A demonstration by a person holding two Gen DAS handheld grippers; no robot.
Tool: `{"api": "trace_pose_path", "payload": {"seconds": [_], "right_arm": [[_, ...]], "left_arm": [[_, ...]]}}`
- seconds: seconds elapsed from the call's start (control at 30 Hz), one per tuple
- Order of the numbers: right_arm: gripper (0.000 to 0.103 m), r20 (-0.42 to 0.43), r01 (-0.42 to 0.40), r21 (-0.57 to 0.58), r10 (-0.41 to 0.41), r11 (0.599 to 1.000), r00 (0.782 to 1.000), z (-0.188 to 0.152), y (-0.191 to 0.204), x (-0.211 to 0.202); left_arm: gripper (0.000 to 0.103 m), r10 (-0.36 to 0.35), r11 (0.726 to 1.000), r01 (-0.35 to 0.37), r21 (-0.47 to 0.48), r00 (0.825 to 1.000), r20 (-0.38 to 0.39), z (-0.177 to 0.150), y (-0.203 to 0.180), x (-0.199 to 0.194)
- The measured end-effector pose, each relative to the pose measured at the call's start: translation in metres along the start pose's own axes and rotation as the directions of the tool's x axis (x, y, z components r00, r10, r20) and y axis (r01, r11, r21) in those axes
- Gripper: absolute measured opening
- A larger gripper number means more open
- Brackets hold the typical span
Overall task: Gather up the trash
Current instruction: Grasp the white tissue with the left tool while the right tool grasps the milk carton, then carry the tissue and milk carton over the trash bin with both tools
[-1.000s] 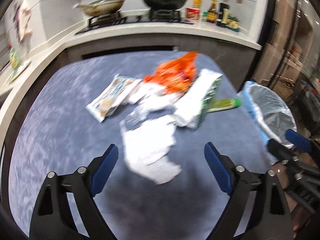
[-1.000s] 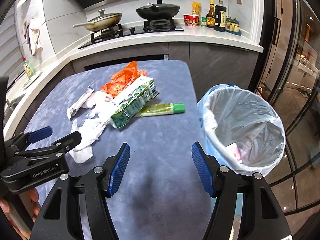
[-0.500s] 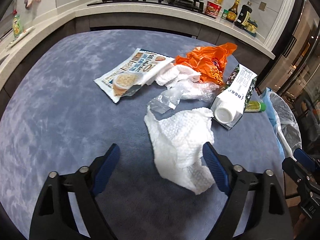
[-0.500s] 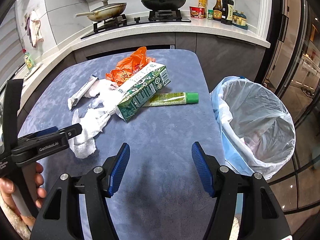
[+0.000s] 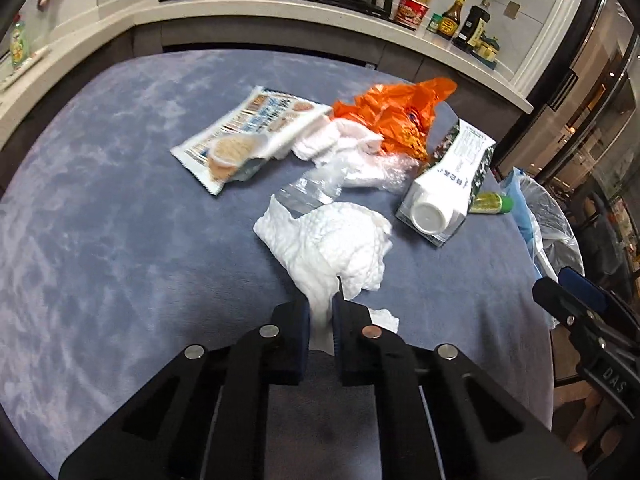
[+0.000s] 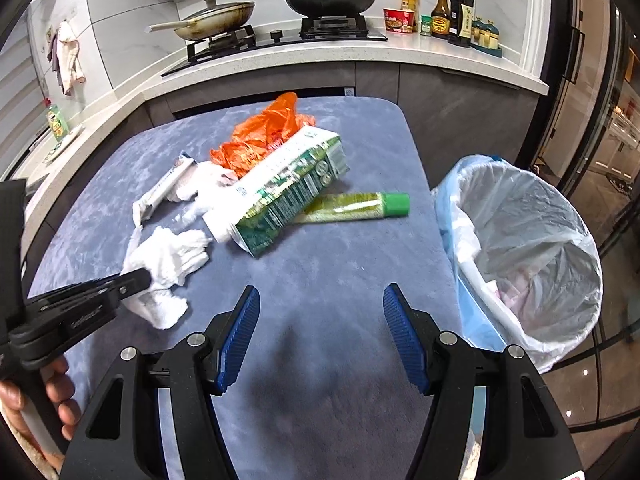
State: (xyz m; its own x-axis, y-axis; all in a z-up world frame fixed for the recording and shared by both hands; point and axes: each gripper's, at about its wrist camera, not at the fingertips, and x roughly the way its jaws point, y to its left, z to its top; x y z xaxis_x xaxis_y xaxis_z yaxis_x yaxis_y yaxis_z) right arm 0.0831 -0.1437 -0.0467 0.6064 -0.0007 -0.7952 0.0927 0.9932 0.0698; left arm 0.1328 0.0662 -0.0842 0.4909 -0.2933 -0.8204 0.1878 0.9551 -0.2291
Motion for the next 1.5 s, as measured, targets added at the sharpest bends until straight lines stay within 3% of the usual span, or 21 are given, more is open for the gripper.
{"api": "trace_pose_path", "payload": {"seconds": [0.07, 0.2, 0.37, 0.63, 0.83, 0.97, 1.3, 1.5], "right_arm": [[0.063, 0.005, -0.009, 0.001, 0.009, 1.000, 1.000, 0.004, 0.005, 0.003], [0.076, 0.040, -0.015, 0.018, 0.014, 1.000, 0.999, 0.017, 0.023, 0.010], [0.081, 0.065, 0.008, 0.063, -0.012, 0.998, 0.998, 0.037, 0.046, 0.030], [0.084, 0.002, 0.128, 0.221, -0.132, 0.967, 0.991, 0.058, 0.057, 0.077], [0.084, -0.055, 0.196, 0.224, -0.188, 0.955, 0.981, 0.059, 0.061, 0.099], [0.060, -0.074, 0.148, 0.239, -0.134, 0.960, 0.988, 0.049, 0.047, 0.095], [0.059, -0.067, 0.021, 0.201, -0.008, 0.979, 0.998, 0.009, 0.001, 0.044], [0.057, -0.037, -0.020, 0.213, 0.028, 0.977, 0.999, -0.007, -0.026, 0.003]], "left_arm": [[0.009, 0.032, 0.999, -0.032, -0.014, 0.999, 0.006, 0.001, 0.007, -0.007], [0.009, 0.059, 0.997, -0.059, -0.052, 0.998, 0.001, 0.002, 0.020, -0.013], [0.009, 0.077, 0.996, -0.076, -0.053, 0.997, 0.013, 0.003, 0.033, -0.025], [0.009, 0.109, 0.994, -0.109, -0.006, 0.993, 0.045, 0.012, 0.040, -0.034], [0.009, 0.100, 0.995, -0.099, -0.014, 0.994, 0.043, 0.017, 0.047, -0.032], [0.009, 0.086, 0.996, -0.086, -0.016, 0.996, 0.035, 0.014, 0.045, -0.030], [0.009, 0.029, 0.999, -0.030, 0.030, 0.999, 0.027, -0.001, 0.013, -0.035], [0.009, -0.018, 0.997, 0.017, 0.072, 1.000, 0.016, -0.011, -0.022, -0.041]]}}
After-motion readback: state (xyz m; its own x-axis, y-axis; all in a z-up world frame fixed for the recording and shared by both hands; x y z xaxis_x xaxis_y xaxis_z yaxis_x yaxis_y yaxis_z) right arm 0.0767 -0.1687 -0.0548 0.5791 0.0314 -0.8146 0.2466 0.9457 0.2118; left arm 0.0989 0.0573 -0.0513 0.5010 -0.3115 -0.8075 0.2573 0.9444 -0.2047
